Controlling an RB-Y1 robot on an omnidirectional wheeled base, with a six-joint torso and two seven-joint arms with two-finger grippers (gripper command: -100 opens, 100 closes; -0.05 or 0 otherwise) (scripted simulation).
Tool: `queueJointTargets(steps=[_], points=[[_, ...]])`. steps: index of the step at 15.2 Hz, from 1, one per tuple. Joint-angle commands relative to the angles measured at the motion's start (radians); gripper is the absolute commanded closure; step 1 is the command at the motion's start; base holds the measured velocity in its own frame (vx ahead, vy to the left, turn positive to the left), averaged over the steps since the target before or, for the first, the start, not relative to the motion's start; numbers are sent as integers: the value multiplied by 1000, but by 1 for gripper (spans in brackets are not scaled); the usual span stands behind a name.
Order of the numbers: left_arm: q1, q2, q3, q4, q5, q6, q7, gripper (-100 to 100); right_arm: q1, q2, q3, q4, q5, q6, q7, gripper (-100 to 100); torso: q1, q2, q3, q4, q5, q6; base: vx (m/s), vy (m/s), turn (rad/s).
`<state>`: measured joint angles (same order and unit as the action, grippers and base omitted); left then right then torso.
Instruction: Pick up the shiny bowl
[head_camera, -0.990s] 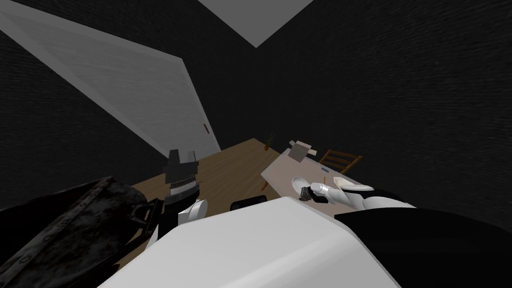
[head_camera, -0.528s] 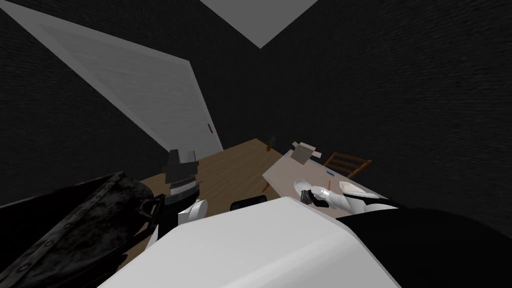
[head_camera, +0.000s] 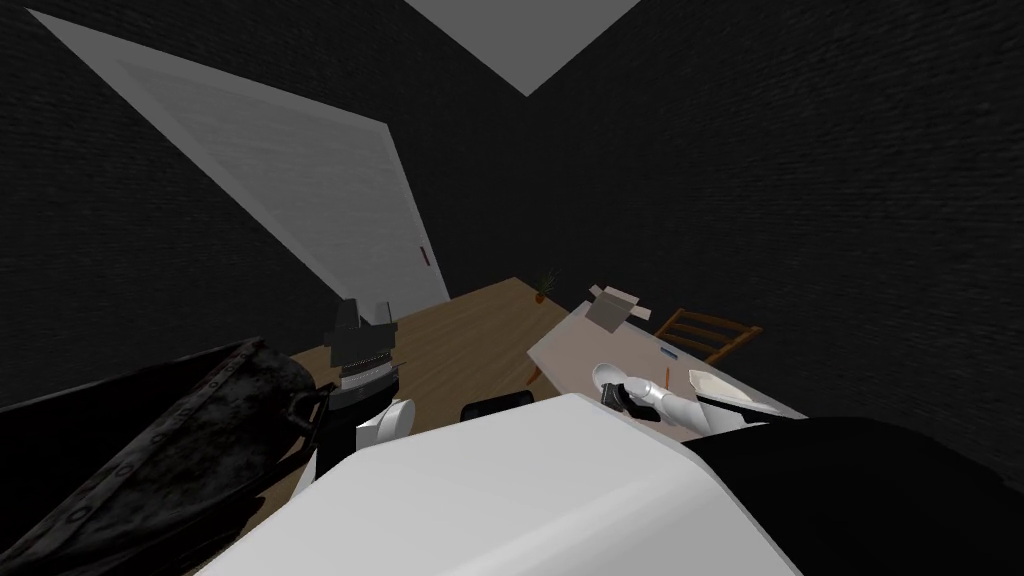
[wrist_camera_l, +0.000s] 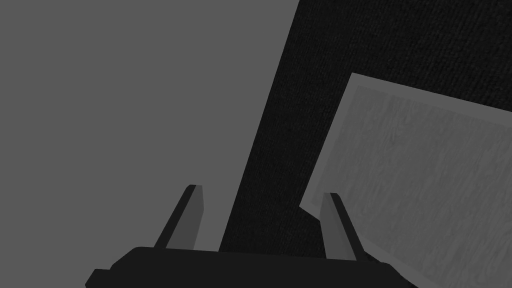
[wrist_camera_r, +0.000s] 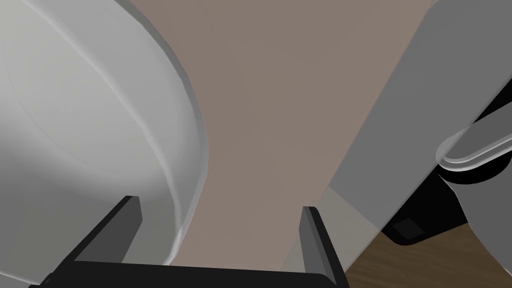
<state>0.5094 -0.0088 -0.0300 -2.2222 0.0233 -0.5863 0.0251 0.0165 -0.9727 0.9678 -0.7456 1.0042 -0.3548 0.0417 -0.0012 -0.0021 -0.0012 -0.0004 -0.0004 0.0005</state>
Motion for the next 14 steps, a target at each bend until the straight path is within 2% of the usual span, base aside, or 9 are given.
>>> queueJointTargets(steps=[1,5,6,7,11,12,13,14], points=[[0,0,0,0,0,0,0,0,40,28,-50,24,38,-20,30,-100,0,0,0,0,0,0,29,1,132],[0,0,0,0,0,0,0,0,40,28,-121,24,38,-20,30,-100,0,0,0,0,0,0,8,0,19],[0,0,0,0,0,0,0,0,40,28,-122,24,38,-20,30,-100,0,1,0,0,0,0,0,0,0],[0,0,0,0,0,0,0,0,86,59,-160,40,88,-41,56,-100,0,1,0,0,0,0,14,7,166],[0,0,0,0,0,0,0,0,96,59,-235,40,95,-41,56,-100,0,0,0,0,0,0,17,-2,37],[0,0,0,0,0,0,0,0,96,59,-238,40,95,-41,56,-100,0,0,0,0,0,0,0,0,0],[0,0,0,0,0,0,0,0,145,89,-275,56,145,-62,83,-100,0,1,0,0,0,0,13,2,145],[0,0,0,0,0,0,0,0,151,89,-271,56,152,-62,82,-100,0,1,0,0,0,0,25,-2,162]])
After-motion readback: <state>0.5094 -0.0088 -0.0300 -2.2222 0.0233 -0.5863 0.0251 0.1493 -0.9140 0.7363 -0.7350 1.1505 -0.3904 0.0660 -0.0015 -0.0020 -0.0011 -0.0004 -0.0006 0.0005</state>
